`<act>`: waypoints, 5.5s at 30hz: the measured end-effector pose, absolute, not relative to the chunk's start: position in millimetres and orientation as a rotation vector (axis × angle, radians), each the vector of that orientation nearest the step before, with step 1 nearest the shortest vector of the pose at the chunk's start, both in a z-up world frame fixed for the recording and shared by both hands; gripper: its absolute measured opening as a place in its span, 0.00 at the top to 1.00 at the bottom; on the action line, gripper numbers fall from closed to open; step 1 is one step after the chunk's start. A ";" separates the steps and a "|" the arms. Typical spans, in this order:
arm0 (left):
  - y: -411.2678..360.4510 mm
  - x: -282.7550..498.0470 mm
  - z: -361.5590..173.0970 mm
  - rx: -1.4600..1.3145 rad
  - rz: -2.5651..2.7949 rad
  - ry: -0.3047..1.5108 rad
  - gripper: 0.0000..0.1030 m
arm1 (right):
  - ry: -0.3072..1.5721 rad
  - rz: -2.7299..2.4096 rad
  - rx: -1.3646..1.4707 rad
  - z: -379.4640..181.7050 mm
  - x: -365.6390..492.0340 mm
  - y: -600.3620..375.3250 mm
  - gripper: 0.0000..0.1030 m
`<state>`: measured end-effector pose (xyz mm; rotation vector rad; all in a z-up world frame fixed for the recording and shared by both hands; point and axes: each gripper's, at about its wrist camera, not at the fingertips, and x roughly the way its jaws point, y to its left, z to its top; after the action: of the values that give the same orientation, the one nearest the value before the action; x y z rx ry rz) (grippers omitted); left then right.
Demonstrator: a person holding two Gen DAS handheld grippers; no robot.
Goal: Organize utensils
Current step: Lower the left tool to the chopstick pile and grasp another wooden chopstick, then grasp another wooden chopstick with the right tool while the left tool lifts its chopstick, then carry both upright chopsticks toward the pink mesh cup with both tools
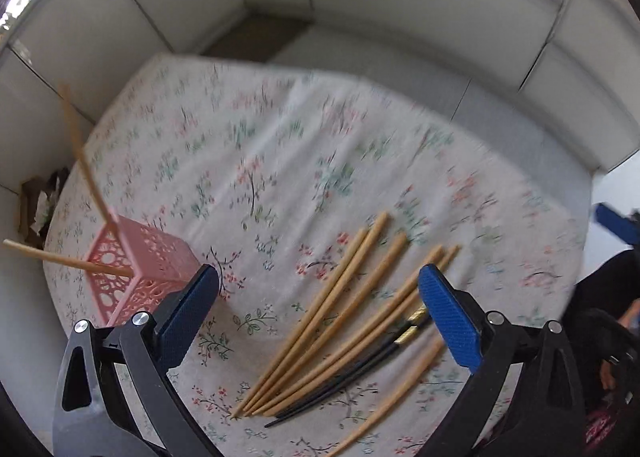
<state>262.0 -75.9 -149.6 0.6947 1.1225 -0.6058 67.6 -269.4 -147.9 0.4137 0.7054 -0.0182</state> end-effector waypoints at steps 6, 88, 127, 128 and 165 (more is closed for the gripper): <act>-90.1 301.7 -214.4 0.744 -0.619 1.440 0.39 | 0.722 -0.015 0.360 -153.9 76.8 -265.8 0.06; -12.0 307.7 -231.6 0.495 -0.538 1.380 0.71 | 1.432 -0.168 0.764 -228.6 153.4 -223.5 0.92; 73.0 105.2 -18.9 0.026 -0.299 0.493 0.94 | 0.508 0.173 0.331 -19.1 32.2 -172.0 0.92; 72.4 104.2 -15.7 0.028 -0.296 0.487 0.94 | 0.492 0.168 0.328 -14.2 31.9 -173.6 0.92; 69.4 262.7 27.4 0.033 -0.152 0.381 0.93 | 0.352 0.110 0.315 35.1 134.8 -200.5 0.92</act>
<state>262.7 69.4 27.4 0.0326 0.3808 -0.1520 134.8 -200.5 35.1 0.3148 0.3523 0.1105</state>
